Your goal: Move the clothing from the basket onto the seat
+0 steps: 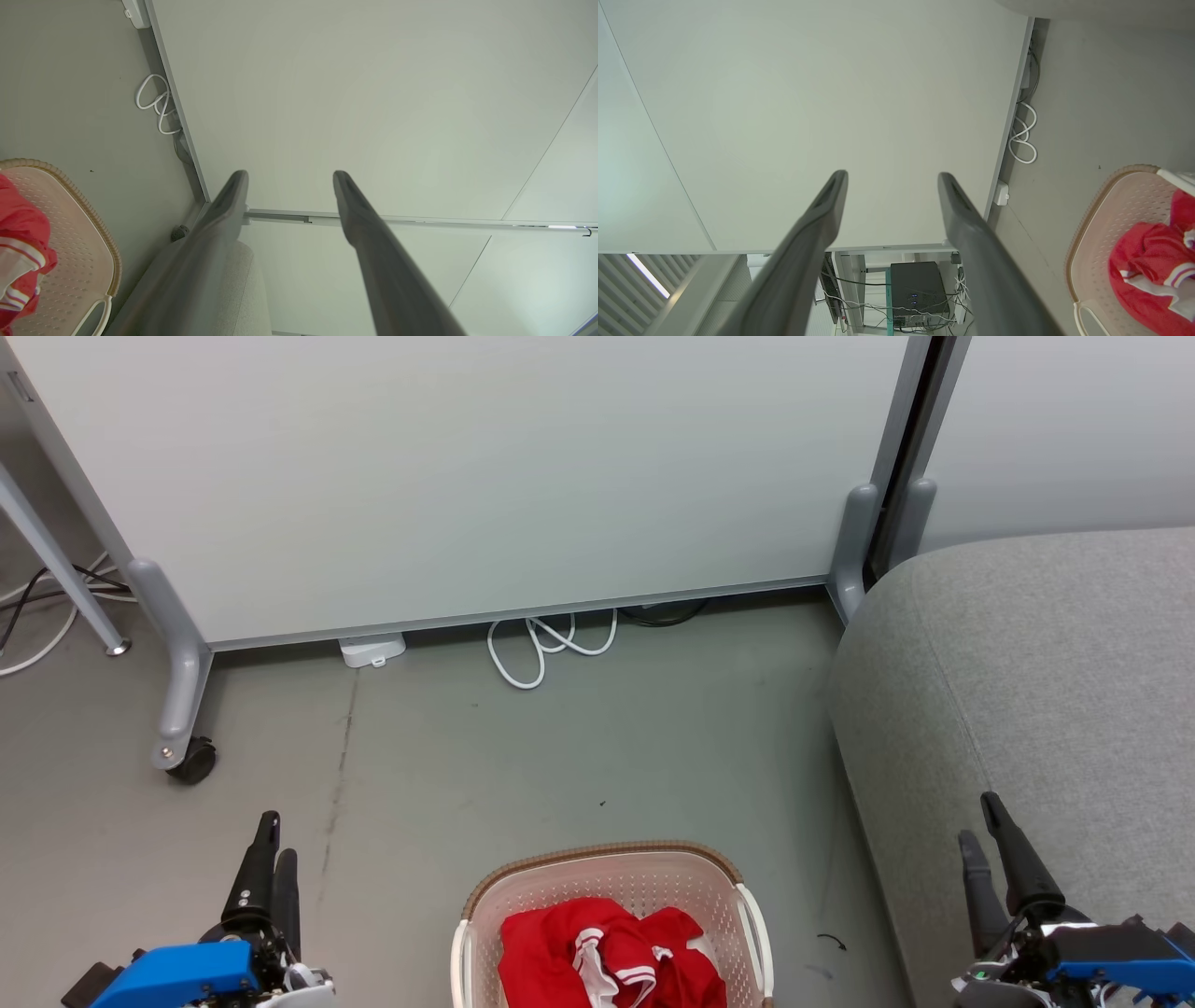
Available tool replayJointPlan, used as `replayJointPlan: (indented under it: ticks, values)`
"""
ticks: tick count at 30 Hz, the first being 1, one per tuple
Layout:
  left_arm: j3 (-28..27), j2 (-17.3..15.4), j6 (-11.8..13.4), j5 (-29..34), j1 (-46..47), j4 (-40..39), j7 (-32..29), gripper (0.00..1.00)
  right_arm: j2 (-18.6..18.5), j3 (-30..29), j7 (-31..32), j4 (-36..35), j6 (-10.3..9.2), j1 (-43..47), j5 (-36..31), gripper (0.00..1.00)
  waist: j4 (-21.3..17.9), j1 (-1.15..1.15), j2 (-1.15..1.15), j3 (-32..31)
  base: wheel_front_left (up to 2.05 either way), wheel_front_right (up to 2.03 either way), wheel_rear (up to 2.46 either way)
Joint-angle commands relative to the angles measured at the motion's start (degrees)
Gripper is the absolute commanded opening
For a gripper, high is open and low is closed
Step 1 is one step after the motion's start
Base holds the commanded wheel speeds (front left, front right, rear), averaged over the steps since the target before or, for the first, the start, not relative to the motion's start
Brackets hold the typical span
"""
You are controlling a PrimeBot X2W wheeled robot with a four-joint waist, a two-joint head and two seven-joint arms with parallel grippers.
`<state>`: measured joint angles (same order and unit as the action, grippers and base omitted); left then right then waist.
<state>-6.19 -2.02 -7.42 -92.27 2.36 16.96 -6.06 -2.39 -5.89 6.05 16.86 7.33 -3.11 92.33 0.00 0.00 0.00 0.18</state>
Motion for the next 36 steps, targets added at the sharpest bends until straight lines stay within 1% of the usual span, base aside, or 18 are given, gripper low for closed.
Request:
replayJointPlan:
  ticks: [1, 8, 14, 18, 23, 30, 36]
  values:
    - [0.65, -0.36, 0.01, 0.29, 1.46, -1.16, 0.71, 1.00, -0.13, 0.75, -0.70, -1.21, 0.06, -1.11, -0.20, 1.00, 0.00, 0.00, 0.00, 0.00, 0.00, 0.00, 0.00]
    - [1.92, -0.42, 0.40, 2.67, 1.52, -1.73, 2.73, 1.00, -0.18, 2.45, -2.71, -1.74, 0.07, -1.17, -2.32, 1.00, 0.00, 0.00, 0.00, -0.02, 0.00, 0.00, 0.00]
    - [2.75, -0.48, 1.41, 7.15, 1.44, -2.60, 4.31, 1.00, -0.21, 3.18, -4.31, -1.59, 0.08, -1.22, -7.98, 1.00, 0.00, 0.00, 0.00, -0.01, 0.00, 0.00, 0.00]
    - [3.29, -0.52, 2.12, 12.20, 1.35, -3.32, 5.32, 1.00, -0.24, 3.53, -5.31, -1.57, 0.09, -1.27, -12.10, 1.00, 0.01, 0.00, 0.00, 0.01, 0.00, 0.00, 0.00]
    - [4.11, -0.63, 2.61, 20.61, 0.96, -4.24, 6.50, 1.00, -0.27, 3.87, -6.49, -1.60, 0.10, -1.31, -18.73, 1.00, 0.03, 0.00, 0.00, 0.03, 0.00, 0.00, 0.00]
    - [5.31, -0.95, 2.77, 30.88, 0.63, -4.91, 8.05, 1.00, -0.31, 4.03, -8.04, -2.01, 0.11, -1.34, -28.62, 1.00, 0.14, 0.00, 0.00, 0.11, 0.00, 0.00, 0.00]
    - [6.78, -1.47, 2.74, 38.71, 0.56, -5.65, 9.33, 1.00, -0.35, 4.22, -9.32, -2.85, 0.12, -1.20, -34.82, 1.00, 0.27, 0.00, 0.00, 0.21, 0.00, 0.00, 0.00]
